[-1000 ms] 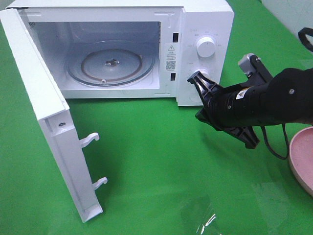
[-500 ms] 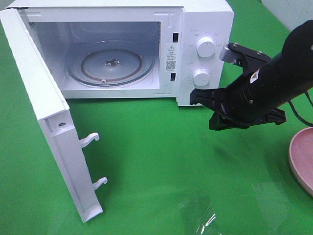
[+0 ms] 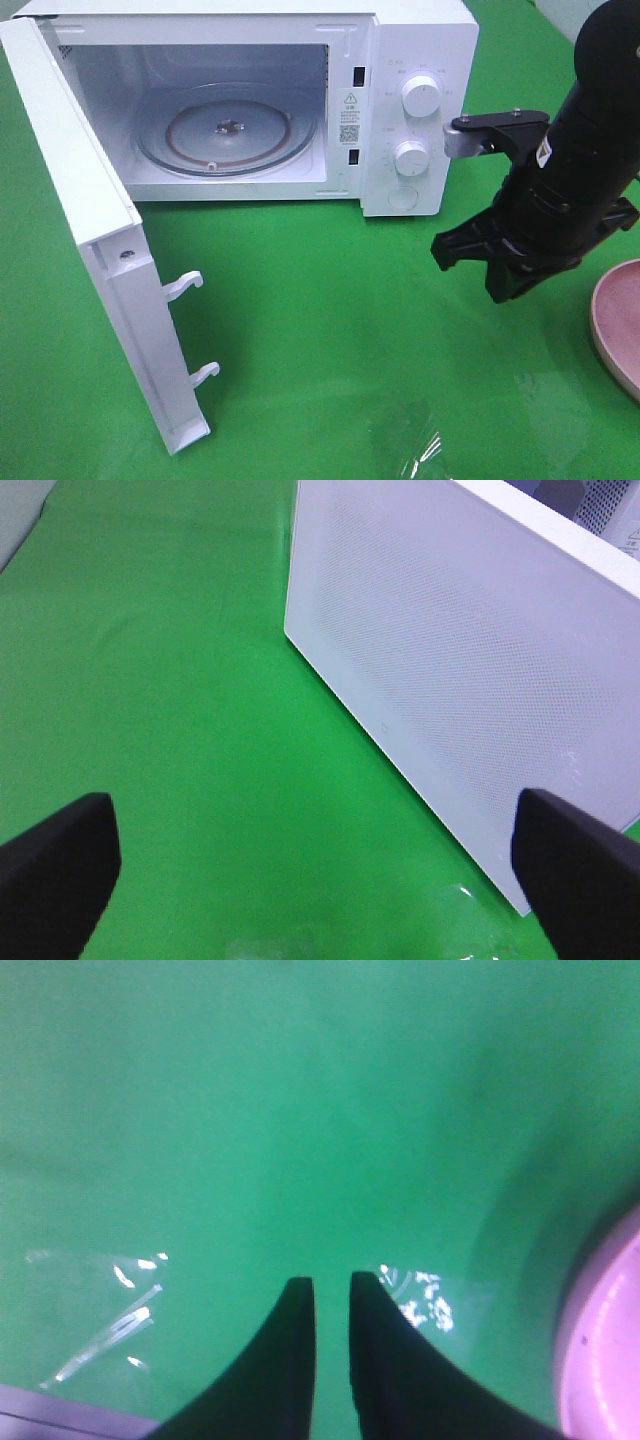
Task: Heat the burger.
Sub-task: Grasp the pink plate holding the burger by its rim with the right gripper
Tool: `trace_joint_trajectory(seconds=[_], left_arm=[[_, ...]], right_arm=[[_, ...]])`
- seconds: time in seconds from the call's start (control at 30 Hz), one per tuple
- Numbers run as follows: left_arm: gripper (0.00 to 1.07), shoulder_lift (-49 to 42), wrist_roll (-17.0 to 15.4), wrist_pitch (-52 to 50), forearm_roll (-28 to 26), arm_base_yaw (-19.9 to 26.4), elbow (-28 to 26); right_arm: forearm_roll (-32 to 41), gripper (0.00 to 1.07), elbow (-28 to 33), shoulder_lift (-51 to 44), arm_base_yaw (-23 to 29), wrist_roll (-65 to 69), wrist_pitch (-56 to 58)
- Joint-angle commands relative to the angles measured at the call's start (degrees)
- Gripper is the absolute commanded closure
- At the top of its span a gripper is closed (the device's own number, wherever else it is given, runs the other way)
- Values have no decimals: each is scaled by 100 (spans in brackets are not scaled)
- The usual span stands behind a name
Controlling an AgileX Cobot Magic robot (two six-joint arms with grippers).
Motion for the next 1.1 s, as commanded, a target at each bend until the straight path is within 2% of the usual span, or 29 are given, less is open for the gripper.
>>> trace_joint_trajectory(seconds=[0.03, 0.27, 0.73, 0.77, 0.8, 0.83, 0.87, 0.93, 0.97, 1.0, 1.1], left_arm=[[8, -80, -11, -11, -6, 11, 0], [8, -80, -11, -11, -6, 11, 0], [8, -80, -11, -11, -6, 11, 0], [8, -80, -11, -11, -6, 11, 0], [8, -80, -11, -11, -6, 11, 0], [8, -80, -11, -11, -6, 11, 0], [8, -80, -11, -11, -6, 11, 0], [8, -80, -11, -11, -6, 11, 0], [8, -80, -11, -11, -6, 11, 0], [8, -80, -11, -11, -6, 11, 0], [8, -80, -11, -11, -6, 11, 0]], right_arm=[[-481, 92, -40, -120, -17, -138, 573], [-653, 90, -34, -338, -275, -172, 831], [-642, 86, 52, -1306, -1564, -670, 1060], [-653, 78, 103, -1329, -1581, -710, 1031], [-653, 78, 103, -1329, -1581, -710, 1031], [-642, 64, 246, -1358, -1604, -768, 888], [-642, 64, 246, -1358, -1604, -768, 888], [-670, 32, 521, -1404, -1604, -882, 516], [-670, 32, 521, -1404, -1604, -882, 516], [-682, 16, 642, -1404, -1604, -882, 424], [-688, 12, 688, -1404, -1604, -882, 378]])
